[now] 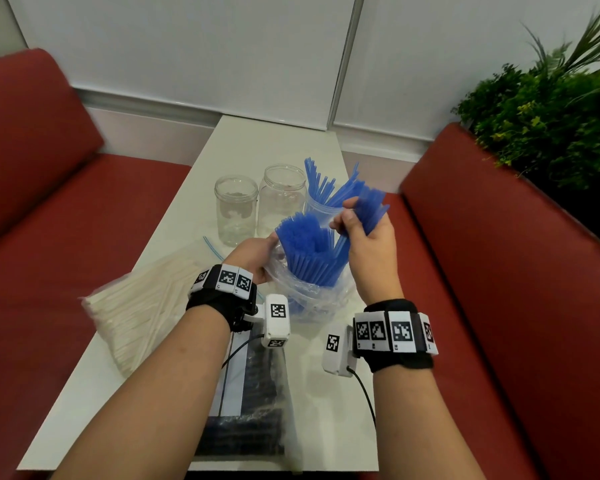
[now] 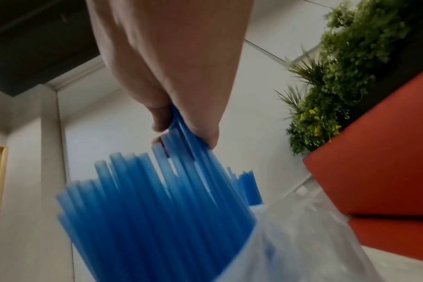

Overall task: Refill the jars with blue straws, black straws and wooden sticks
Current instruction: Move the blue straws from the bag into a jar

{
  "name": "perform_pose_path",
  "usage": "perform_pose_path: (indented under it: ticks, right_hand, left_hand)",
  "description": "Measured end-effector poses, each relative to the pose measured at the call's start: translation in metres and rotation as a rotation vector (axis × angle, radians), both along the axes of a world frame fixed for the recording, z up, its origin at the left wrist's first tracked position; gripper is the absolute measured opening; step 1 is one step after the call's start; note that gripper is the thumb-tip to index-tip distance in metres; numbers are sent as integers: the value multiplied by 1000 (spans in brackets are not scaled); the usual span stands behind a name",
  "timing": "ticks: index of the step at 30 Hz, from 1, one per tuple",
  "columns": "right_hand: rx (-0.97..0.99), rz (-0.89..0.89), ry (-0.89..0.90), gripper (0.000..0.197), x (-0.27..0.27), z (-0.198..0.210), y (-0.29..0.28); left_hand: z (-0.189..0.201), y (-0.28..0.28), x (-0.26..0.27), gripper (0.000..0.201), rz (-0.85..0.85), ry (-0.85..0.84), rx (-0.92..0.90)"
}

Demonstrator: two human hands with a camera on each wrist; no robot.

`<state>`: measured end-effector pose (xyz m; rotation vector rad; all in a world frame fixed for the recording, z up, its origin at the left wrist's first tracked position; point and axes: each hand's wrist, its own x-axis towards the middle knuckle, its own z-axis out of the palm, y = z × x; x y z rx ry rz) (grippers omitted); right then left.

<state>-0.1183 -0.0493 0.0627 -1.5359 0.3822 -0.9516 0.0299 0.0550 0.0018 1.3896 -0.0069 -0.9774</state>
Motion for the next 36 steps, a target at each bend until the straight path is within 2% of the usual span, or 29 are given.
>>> perform_pose_path:
  ticks: [2,4,8,10,13,16,18,21,25,28,30,33,36]
  right_hand:
    - [-12,-57,-110,9,-1,9,-5]
    - [-28,-87,-145,5,-1,16,-8]
    - [-71,-5,-16,7,2,37,-10]
    - [-84,13,-68,12,4,69,-17]
    - [-89,79,-280,6,8,135,-35]
    - [-224,68,-451,10,22,190,-55]
    - [-334,-12,-491,11,44,204,-66]
    - [-329,-116,-366,12,92,184,-86]
    - [-162,-131,-131,13,145,112,-115]
    - [-115,-81,151,12,160,56,-134]
    - [-129,-22,300,13,158,37,-142]
    - [-242,-37,351,21,152,36,-150]
    - [-413,-202,267,17,145,43,-152]
  left_hand:
    - [0,0,1,50,6,1,-8]
    - [-1,0,2,51,10,1,-11]
    - [-2,2,2,52,-22,-10,-7]
    - [-3,2,5,52,-24,-17,-10]
    - [-4,3,10,49,9,-20,-4]
    - [-3,2,11,46,-7,-25,-14]
    - [-3,0,14,44,-33,-24,-25]
    - [-3,-6,17,43,-55,-38,-13]
    - [-7,-12,19,44,-90,-77,4]
    - [-12,-12,20,47,-125,-106,3]
    - [-13,-10,20,46,-134,-124,6]
    - [-15,-9,21,46,-136,-127,-10]
    - [-14,-10,20,45,-134,-112,-19]
